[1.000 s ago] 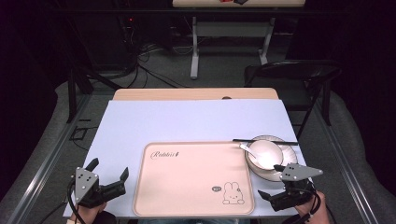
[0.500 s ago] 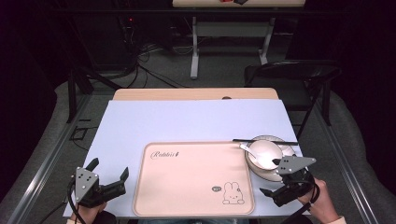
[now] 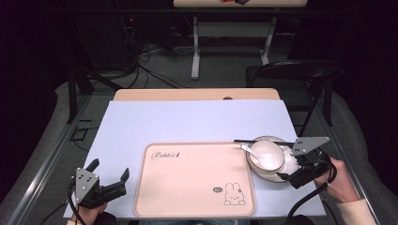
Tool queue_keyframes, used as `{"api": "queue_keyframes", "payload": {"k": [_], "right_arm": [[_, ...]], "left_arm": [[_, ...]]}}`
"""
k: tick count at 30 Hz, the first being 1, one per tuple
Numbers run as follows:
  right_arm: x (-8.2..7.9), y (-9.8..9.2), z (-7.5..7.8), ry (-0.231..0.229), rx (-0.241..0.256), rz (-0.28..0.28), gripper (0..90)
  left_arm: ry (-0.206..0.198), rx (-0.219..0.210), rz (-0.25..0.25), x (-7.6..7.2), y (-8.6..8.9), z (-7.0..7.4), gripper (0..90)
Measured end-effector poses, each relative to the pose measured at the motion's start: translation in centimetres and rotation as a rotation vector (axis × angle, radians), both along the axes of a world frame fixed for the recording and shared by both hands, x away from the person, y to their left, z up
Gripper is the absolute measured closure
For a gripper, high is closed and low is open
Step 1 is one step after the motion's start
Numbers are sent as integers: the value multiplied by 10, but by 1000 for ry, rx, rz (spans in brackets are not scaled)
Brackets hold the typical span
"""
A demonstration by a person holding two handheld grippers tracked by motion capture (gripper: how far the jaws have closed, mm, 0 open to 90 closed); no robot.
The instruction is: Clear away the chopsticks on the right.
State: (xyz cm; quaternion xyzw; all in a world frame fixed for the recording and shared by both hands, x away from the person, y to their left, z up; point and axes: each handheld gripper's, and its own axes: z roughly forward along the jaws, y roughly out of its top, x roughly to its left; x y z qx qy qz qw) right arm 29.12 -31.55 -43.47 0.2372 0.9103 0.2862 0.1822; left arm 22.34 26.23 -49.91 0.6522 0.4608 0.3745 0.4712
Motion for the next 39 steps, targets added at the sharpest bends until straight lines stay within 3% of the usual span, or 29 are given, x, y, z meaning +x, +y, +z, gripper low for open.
{"api": "queue_keyframes", "payload": {"k": [11, 19, 21, 31, 37, 39], "right_arm": [[42, -18, 13, 74, -100, 25, 0], [72, -27, 24, 110, -136, 37, 0], [80, -27, 24, 125, -158, 25, 0], [117, -23, 18, 171, -265, 69, 9], [126, -25, 8, 177, -283, 108, 172], [128, -25, 3, 172, -324, 103, 260]], "left_arm": [[4, 0, 1, 0, 0, 0, 0], [8, 5, 2, 0, -1, 0, 0], [6, 5, 1, 0, -1, 0, 0], [8, 3, 0, 0, 0, 0, 0], [7, 3, 0, 0, 0, 0, 0], [8, 3, 1, 0, 0, 0, 0]]}}
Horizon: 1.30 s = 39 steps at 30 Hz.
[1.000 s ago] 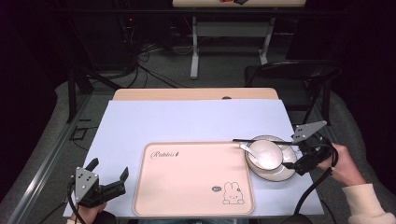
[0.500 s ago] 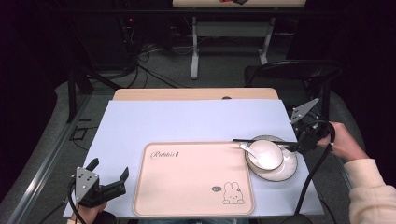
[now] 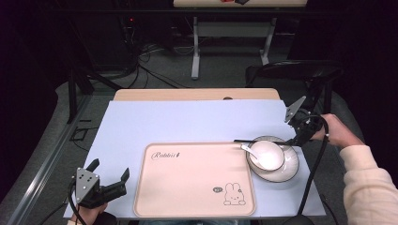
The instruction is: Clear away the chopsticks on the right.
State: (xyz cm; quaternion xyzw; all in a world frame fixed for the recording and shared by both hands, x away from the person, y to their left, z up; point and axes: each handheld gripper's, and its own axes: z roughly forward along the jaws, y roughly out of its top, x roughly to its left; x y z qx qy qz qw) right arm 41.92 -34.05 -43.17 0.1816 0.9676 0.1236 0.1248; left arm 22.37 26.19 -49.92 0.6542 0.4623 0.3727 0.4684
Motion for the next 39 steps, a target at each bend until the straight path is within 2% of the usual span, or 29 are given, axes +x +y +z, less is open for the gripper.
{"api": "queue_keyframes", "payload": {"k": [2, 5, 8, 11, 14, 17, 21, 22, 23, 29, 34, 35, 37, 39], "right_arm": [[2, 1, -7, -1, -29, 19, 343], [3, 5, -17, -14, -65, 38, 517], [4, 12, -25, 17, -102, 64, 658], [6, 18, -33, 39, -139, 112, 742], [8, 22, -41, 59, -177, 125, 794], [9, 25, -47, 70, -218, 138, 816], [11, 26, -53, 82, -238, 143, 821], [14, 26, -54, 74, -247, 158, 824], [13, 27, -55, 88, -257, 142, 828], [15, 28, -58, 73, -269, 181, 834], [14, 31, -59, 72, -288, 176, 830], [16, 33, -62, 87, -301, 187, 829], [18, 35, -66, 86, -302, 207, 829], [17, 37, -66, 100, -305, 191, 830]], "left_arm": [[0, 1, -2, 0, 0, 0, 0], [0, 1, 0, 0, 0, 0, 0], [1, 4, -3, 0, 0, 0, 0], [1, 7, -5, 0, -1, 0, 0], [1, 3, -2, 0, 0, 0, 0], [2, 7, -4, 0, 0, 0, 0], [1, 6, -3, 0, 0, 0, 0], [2, 4, -2, 0, 0, 0, 0], [2, 6, -3, 0, 0, 0, 0], [3, 7, -4, 0, 0, 0, 0], [6, 7, -6, 1, -1, 0, 0], [6, 6, -5, 1, -1, 0, 0], [4, 7, -5, 1, 0, 0, 0], [6, 7, -6, 1, 0, 0, 0]]}}
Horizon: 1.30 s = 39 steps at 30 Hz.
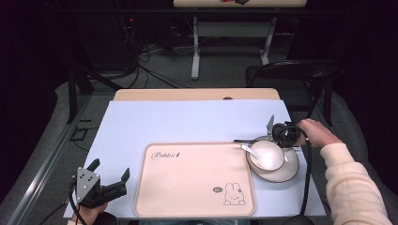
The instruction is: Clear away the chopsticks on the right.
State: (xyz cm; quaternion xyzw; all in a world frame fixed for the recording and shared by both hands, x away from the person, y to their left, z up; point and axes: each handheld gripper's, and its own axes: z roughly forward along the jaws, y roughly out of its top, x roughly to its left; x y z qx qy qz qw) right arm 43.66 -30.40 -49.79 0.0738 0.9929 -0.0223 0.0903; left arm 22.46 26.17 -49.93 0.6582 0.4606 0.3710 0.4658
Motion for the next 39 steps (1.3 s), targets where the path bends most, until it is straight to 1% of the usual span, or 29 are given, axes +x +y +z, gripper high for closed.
{"api": "queue_keyframes", "payload": {"k": [1, 6, 8, 9, 10, 11, 12, 13, 15, 21, 22, 23, 25, 26, 27, 28, 29, 30, 31, 33, 37, 38, 39], "right_arm": [[1, 0, -2, -2, 13, 2, 833], [2, 0, -3, 9, 16, 10, 848], [2, 0, -2, 13, 10, 17, 850], [2, -1, -2, 12, 21, 22, 851], [2, -1, -2, 12, 21, 22, 851], [1, -2, -2, 15, 25, 0, 852], [1, -3, 0, 8, 29, 13, 853], [0, -3, 2, 10, 25, -5, 854], [-1, -4, 4, 1, 26, -2, 854], [-1, -4, 4, 1, 26, -2, 854], [-3, -7, 13, -27, 52, -27, 854], [-5, -8, 18, -33, 43, -47, 854], [-4, -9, 24, -50, 75, -47, 854], [-5, -8, 28, -48, 80, -56, 854], [-4, -8, 31, -56, 85, -55, 854], [-5, -6, 36, -57, 86, -64, 854], [-6, -5, 37, -55, 87, -81, 854], [-7, -3, 38, -58, 69, -82, 854], [-8, -2, 39, -48, 61, -91, 853], [-8, 1, 42, -57, 43, -108, 854], [-9, 5, 55, -70, 64, -159, 854], [-10, 6, 57, -87, 69, -164, 854], [-12, 8, 60, -85, 73, -179, 854]], "left_arm": [[0, 0, 0, 0, 0, 0, 0], [-2, 0, 0, 0, 0, 0, 0], [-3, 1, 1, 0, 0, 0, 0], [-3, 0, 2, 0, 0, 0, 0], [-3, 0, 2, 0, 0, 0, 0], [-3, -1, 3, 0, 0, 0, 0], [-2, 0, 2, 0, 0, 0, 0], [-1, 1, 1, 0, 0, 0, 0], [-1, 1, 1, 0, 0, 0, 0], [0, 0, 0, 0, 0, 0, 0], [-1, 0, 0, 0, 0, 0, 0], [-1, -1, 0, 0, 0, 0, 0], [-1, 0, 0, 0, 0, 0, 0], [-1, 0, 0, 0, 0, 0, 0], [-1, 0, -1, 0, 0, 0, 0], [-2, 0, 0, 0, 0, 0, 0], [-2, -1, 1, 0, 0, 0, 0], [-3, -2, 2, 0, 0, 0, 0], [-4, -1, 1, 0, 0, 0, 0], [-4, -1, 0, 0, 0, 0, 0], [-3, -3, 2, 0, 1, 0, 0], [-4, -3, 2, 0, 0, 0, 0], [-3, -2, 1, 0, 0, 0, 0]]}}
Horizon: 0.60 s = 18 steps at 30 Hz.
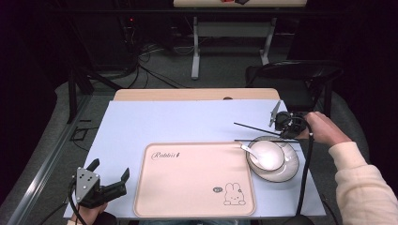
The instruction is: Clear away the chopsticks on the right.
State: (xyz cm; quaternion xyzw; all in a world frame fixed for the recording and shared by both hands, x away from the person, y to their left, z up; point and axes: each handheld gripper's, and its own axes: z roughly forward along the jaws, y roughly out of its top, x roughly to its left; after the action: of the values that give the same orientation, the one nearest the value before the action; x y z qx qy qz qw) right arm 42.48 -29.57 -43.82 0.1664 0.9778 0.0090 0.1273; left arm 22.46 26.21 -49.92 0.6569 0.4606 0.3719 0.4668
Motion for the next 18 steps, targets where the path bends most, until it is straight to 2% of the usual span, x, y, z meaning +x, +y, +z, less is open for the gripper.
{"api": "queue_keyframes", "payload": {"k": [4, 12, 13, 14, 18], "right_arm": [[-6, 10, 9, -5, 1, -42, 854], [-6, 13, 10, -13, 5, -43, 854], [-16, 34, 23, -21, 34, -127, 856], [-22, 45, 27, -19, 67, -164, 855], [-31, 61, 34, -28, 87, -242, 855]], "left_arm": [[0, -4, 1, 0, 0, 0, 0], [-1, -6, 1, 0, 0, 0, 0], [-2, -5, -1, 0, 0, 0, 0], [-2, -6, 0, 0, 0, 0, 0], [-2, -7, -1, -1, 0, 0, 0]]}}
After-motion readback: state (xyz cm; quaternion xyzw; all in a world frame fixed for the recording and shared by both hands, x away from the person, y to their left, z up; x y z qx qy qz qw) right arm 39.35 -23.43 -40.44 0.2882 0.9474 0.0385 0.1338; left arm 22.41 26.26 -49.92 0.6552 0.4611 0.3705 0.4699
